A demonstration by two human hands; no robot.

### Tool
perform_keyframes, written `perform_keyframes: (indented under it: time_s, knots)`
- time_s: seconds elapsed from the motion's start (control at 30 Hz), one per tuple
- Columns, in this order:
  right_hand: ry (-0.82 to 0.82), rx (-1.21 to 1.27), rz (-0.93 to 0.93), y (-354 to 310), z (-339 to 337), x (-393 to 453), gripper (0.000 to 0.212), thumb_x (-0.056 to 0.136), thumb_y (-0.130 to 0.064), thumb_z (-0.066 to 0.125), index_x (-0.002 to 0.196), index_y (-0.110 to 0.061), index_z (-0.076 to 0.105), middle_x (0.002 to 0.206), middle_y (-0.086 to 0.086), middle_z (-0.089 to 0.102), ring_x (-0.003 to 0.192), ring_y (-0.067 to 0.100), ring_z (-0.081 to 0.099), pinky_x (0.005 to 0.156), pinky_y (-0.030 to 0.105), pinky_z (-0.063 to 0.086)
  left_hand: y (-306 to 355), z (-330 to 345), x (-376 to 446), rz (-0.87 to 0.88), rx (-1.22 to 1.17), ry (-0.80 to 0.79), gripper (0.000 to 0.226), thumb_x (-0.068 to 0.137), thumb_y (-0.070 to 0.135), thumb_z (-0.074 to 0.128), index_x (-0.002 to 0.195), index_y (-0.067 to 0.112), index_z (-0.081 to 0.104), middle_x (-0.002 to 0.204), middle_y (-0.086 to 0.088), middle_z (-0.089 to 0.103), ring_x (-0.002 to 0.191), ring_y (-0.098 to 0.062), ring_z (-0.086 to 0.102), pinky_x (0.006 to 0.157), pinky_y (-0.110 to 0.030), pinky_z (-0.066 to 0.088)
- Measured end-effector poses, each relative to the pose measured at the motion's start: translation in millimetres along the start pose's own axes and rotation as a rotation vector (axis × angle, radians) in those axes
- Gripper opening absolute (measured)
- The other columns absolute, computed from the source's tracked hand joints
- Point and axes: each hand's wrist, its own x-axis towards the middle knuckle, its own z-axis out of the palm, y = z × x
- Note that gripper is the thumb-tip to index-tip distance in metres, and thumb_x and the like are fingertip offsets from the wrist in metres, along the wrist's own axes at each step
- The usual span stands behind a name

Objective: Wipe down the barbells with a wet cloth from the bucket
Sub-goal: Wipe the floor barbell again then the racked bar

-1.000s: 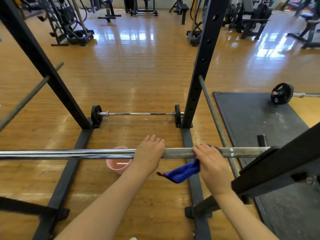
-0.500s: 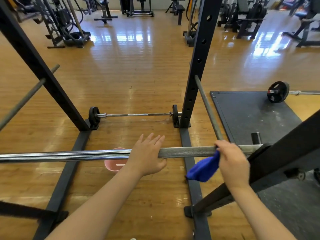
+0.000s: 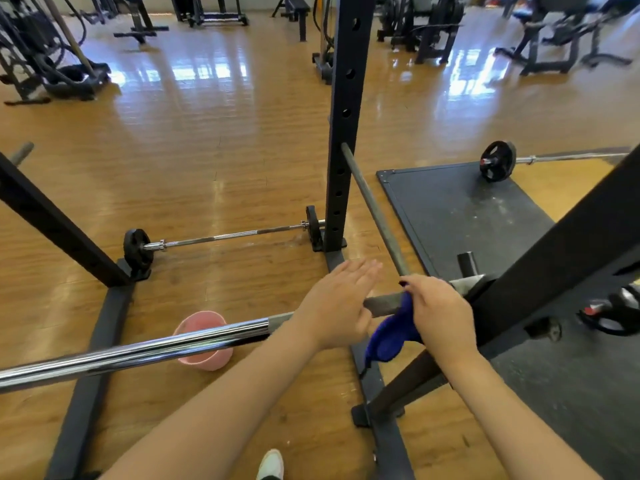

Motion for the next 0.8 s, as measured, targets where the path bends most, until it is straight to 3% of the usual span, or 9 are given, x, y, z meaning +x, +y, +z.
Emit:
perform_keyframes:
  time_s: [0.07, 0.17, 0.27, 0.33, 0.4, 0.53, 0.6, 0.7, 0.8]
  knots:
    - [0.025, -0.066, 0.153, 8, -2, 3, 0.018, 0.076, 0.008, 0.068, 0.089, -0.004, 0.072, 0.074, 0.008, 0.07, 0.068, 0.026, 0.067, 0.062, 0.032, 0.054, -9, 1, 13, 0.042, 0.017, -0.008, 0.063, 0.094, 0.019, 0.044, 0.151, 0.014, 0.016, 0.158, -0.001, 0.016, 0.145, -0.01, 0.007, 0.113, -0.02, -0.005]
    - [0.104, -0.049, 0.269, 0, 1, 11, 0.017, 0.081, 0.005, 0.066, 0.094, -0.003, 0.073, 0.072, 0.011, 0.071, 0.064, 0.027, 0.068, 0.056, 0.034, 0.055, -11, 4, 42, 0.091, 0.007, -0.017, 0.057, 0.096, 0.022, 0.041, 0.15, 0.015, 0.021, 0.157, -0.001, 0.02, 0.145, -0.011, 0.01, 0.11, -0.019, -0.003]
    - [0.289, -0.012, 0.35, -6, 0, 24, 0.017, 0.084, 0.001, 0.06, 0.095, 0.0, 0.073, 0.076, 0.012, 0.072, 0.063, 0.024, 0.068, 0.063, 0.017, 0.049, 1, 4, 71, 0.196, -0.069, -0.047, 0.056, 0.096, 0.022, 0.042, 0.149, 0.014, 0.026, 0.156, -0.002, 0.025, 0.144, -0.013, 0.016, 0.108, -0.017, -0.001]
    - [0.393, 0.028, 0.453, -9, -3, 31, 0.02, 0.086, 0.001, 0.058, 0.1, 0.0, 0.072, 0.086, 0.012, 0.073, 0.074, 0.02, 0.068, 0.073, -0.005, 0.032, 9, 7, 84, 0.291, -0.199, -0.117, 0.051, 0.092, 0.018, 0.046, 0.142, 0.009, 0.038, 0.146, -0.007, 0.042, 0.135, -0.019, 0.036, 0.113, -0.024, 0.017]
    - [0.486, 0.052, 0.523, -12, -1, 40, 0.021, 0.088, 0.001, 0.058, 0.104, -0.001, 0.071, 0.092, 0.011, 0.072, 0.079, 0.015, 0.064, 0.076, -0.007, 0.029, 11, 13, 97, 0.326, -0.395, -0.135, 0.036, 0.089, 0.016, 0.047, 0.125, 0.009, 0.051, 0.12, -0.006, 0.059, 0.106, -0.021, 0.056, 0.095, -0.034, 0.045]
    - [0.531, 0.201, 0.706, -15, 2, 44, 0.025, 0.092, -0.005, 0.056, 0.112, -0.01, 0.069, 0.101, 0.0, 0.07, 0.089, 0.004, 0.061, 0.079, 0.003, 0.039, 12, 26, 111, 0.111, -0.753, -0.085, 0.018, 0.093, 0.019, 0.054, 0.089, 0.006, 0.065, 0.079, -0.007, 0.063, 0.068, -0.015, 0.052, 0.062, -0.026, 0.04]
    - [0.487, 0.208, 0.72, -21, 2, 34, 0.029, 0.092, -0.006, 0.055, 0.12, -0.011, 0.064, 0.107, -0.01, 0.061, 0.097, -0.007, 0.054, 0.082, -0.003, 0.034, 10, 34, 119, -0.021, -0.831, -0.115, 0.024, 0.094, 0.018, 0.054, 0.074, 0.006, 0.062, 0.07, -0.012, 0.059, 0.065, -0.02, 0.053, 0.062, -0.032, 0.043]
    - [0.356, 0.155, 0.657, -31, 9, 4, 0.038, 0.093, -0.008, 0.055, 0.131, -0.008, 0.054, 0.123, -0.013, 0.049, 0.116, -0.01, 0.04, 0.093, -0.004, 0.026, 1, 41, 129, -0.286, -1.086, -0.196, 0.022, 0.094, 0.012, 0.05, 0.074, 0.008, 0.06, 0.072, -0.015, 0.057, 0.065, -0.024, 0.054, 0.068, -0.044, 0.054]
    - [0.19, 0.081, 0.592, -43, 23, -24, 0.05, 0.091, -0.023, 0.05, 0.139, -0.017, 0.038, 0.141, -0.014, 0.035, 0.135, 0.0, 0.026, 0.107, 0.005, 0.015, -3, 44, 131, -0.411, -1.159, -0.286, 0.023, 0.095, 0.008, 0.048, 0.072, 0.009, 0.054, 0.07, -0.013, 0.05, 0.06, -0.019, 0.052, 0.06, -0.035, 0.057]
